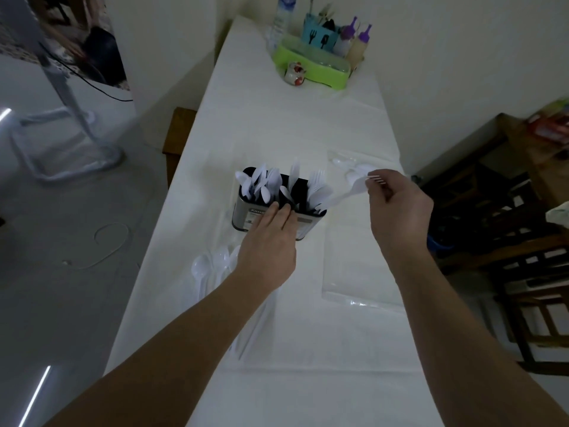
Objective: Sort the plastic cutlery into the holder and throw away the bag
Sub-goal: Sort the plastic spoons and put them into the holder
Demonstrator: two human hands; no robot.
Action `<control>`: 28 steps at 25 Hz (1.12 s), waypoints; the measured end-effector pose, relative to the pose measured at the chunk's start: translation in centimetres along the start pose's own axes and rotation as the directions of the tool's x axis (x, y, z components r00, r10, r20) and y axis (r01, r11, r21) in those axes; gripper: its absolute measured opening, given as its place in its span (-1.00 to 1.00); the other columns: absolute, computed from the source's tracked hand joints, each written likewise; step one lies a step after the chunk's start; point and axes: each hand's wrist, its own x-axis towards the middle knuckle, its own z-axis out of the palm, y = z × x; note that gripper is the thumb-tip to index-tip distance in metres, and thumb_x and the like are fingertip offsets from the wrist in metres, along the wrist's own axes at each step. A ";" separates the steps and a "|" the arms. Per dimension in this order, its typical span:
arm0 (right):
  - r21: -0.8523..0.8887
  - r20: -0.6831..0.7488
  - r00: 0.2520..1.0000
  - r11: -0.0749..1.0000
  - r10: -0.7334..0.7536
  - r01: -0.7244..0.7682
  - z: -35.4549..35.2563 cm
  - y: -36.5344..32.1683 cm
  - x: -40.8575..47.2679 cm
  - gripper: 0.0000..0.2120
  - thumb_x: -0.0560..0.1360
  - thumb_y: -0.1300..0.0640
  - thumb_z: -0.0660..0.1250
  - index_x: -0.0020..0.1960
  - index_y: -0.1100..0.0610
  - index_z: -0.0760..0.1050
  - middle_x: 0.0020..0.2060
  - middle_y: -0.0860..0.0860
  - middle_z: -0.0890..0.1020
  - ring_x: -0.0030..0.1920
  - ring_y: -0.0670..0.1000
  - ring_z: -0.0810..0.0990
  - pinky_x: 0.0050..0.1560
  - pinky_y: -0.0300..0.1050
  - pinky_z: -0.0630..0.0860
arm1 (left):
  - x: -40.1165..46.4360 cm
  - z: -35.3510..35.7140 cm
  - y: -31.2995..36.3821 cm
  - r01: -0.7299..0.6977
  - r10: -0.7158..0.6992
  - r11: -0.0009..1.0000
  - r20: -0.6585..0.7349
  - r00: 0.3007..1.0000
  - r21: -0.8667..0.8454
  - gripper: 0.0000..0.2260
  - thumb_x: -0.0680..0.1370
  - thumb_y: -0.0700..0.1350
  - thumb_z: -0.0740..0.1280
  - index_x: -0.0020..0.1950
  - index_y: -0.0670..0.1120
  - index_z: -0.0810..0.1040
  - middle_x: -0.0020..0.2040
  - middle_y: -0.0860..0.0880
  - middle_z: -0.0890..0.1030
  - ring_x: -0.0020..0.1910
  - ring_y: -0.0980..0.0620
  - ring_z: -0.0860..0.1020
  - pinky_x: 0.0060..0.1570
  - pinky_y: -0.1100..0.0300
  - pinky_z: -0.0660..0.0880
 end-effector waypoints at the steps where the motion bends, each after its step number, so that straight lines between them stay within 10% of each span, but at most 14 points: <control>1: -0.026 -0.009 0.999 0.999 -0.045 0.044 0.4 0.1 0.2 -0.82 0.59 0.16 0.30 0.11 0.13 0.65 -0.01 0.01 0.71 0.01 0.03 0.64 0.07 -0.28 0.42 | 0.0 0.1 0.0 0.000 0.000 1.000 0.017 1.000 0.015 -0.51 0.47 -0.21 0.31 0.41 -0.24 0.43 0.41 -0.18 0.47 0.45 -0.19 0.37 0.41 -0.10 0.34; 11: -0.354 0.334 0.920 0.878 -0.204 0.322 7.1 1.9 -0.5 -0.79 0.55 0.29 0.25 0.09 0.20 0.64 -0.01 0.19 0.51 -0.05 0.22 0.47 -0.07 -0.04 0.42 | -0.3 -1.2 -0.5 -0.038 0.043 0.996 0.055 0.998 -0.084 -0.50 0.46 -0.35 0.29 0.42 -0.25 0.43 0.44 -0.19 0.44 0.48 -0.19 0.34 0.41 -0.12 0.33; 21: -0.098 0.037 0.966 0.961 -0.254 0.257 5.8 -1.8 -8.2 -0.74 0.45 0.25 0.31 0.12 0.20 0.58 -0.07 0.17 0.61 -0.08 0.21 0.54 0.01 -0.02 0.43 | -7.7 -3.5 -4.2 0.297 -0.321 0.911 -0.039 0.946 -0.287 -0.68 0.54 -0.34 0.22 0.22 -0.12 0.60 0.10 -0.11 0.63 0.09 -0.08 0.55 0.09 0.12 0.48; 24: 0.007 0.236 0.971 0.999 -0.033 0.032 7.4 -2.0 -14.0 -0.83 0.51 0.17 0.32 0.08 0.16 0.58 -0.10 0.11 0.64 -0.10 0.15 0.60 -0.07 -0.06 0.52 | -10.5 -2.7 -4.2 0.434 -0.439 0.861 0.043 0.898 -0.264 -0.73 0.59 -0.25 0.21 0.22 -0.10 0.59 0.04 -0.09 0.64 -0.05 0.00 0.56 -0.01 0.19 0.48; 28: -0.209 0.575 0.671 0.877 0.468 -0.432 10.6 -0.5 -20.6 -0.72 0.53 -0.08 0.31 -0.06 0.14 0.60 -0.15 0.09 0.68 -0.05 0.15 0.65 -0.18 -0.20 0.38 | -13.9 -1.4 -3.3 0.545 -0.517 0.803 0.174 0.838 -0.242 -0.75 0.61 -0.21 0.21 0.22 -0.09 0.59 0.06 -0.06 0.66 -0.03 -0.01 0.60 -0.01 0.22 0.48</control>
